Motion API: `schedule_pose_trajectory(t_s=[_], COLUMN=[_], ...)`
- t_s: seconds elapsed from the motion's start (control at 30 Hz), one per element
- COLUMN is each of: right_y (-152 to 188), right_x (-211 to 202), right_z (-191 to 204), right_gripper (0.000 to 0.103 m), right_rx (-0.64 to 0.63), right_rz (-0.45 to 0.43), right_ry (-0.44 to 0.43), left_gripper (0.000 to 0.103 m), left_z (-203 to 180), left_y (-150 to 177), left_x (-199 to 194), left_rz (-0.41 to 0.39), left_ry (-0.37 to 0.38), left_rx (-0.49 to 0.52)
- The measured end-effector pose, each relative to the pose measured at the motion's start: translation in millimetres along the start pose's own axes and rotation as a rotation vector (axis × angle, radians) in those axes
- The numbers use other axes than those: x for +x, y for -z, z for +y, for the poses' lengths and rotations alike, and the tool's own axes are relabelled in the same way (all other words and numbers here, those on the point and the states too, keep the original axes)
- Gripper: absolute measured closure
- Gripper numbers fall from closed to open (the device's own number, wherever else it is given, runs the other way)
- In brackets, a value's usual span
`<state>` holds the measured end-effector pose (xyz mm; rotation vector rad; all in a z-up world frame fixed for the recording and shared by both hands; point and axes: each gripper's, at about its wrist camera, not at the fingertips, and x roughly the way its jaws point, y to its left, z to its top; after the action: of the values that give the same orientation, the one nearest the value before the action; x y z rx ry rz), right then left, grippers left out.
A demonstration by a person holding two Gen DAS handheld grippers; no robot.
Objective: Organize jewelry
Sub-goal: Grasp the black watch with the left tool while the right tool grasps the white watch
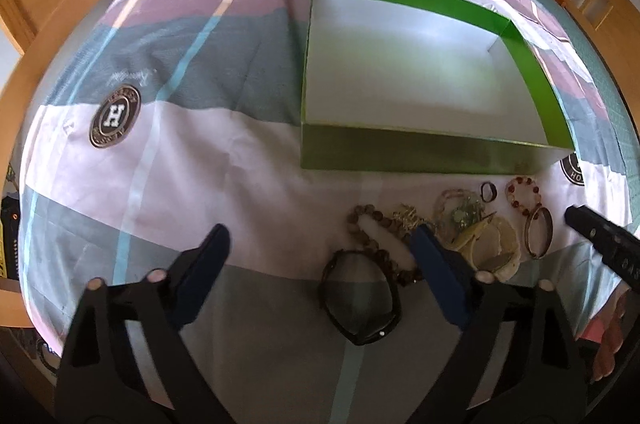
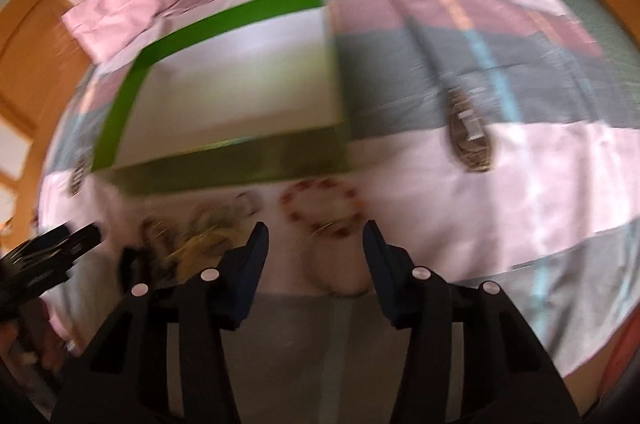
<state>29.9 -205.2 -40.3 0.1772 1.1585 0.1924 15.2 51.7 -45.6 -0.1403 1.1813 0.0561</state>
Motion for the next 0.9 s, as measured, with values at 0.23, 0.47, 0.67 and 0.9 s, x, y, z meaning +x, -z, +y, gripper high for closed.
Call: schedule_pose_trajectory(t_s=[0.23,0.47,0.67,0.9], right_y=[11.7,13.4,13.4,16.3], right_x=[16.1,34.3,50.2,54.1], right_z=[29.8,39.2,43.7,47.9], right_gripper=[0.053,0.053,0.053,0.096], right_rx=[-0.100,-0.113,-0.119,-0.115], right_rz=[0.052,0.074,0.107,0.105], right_ry=[-0.014,0.008,0.049,0.037], left_gripper=[0.044,0.035,0.047,0.088], left_z=[9.5,10.8,7.3,1.3], left_y=[9.2,14.7,22.5,28.2], left_x=[14.8,16.3,29.2,45.7], left_rz=[0.088,0.111,0.149,0.182], left_ry=[0.059,0.070,0.046,0.047], left_rx=[-0.022,0.003,0.040,0.061])
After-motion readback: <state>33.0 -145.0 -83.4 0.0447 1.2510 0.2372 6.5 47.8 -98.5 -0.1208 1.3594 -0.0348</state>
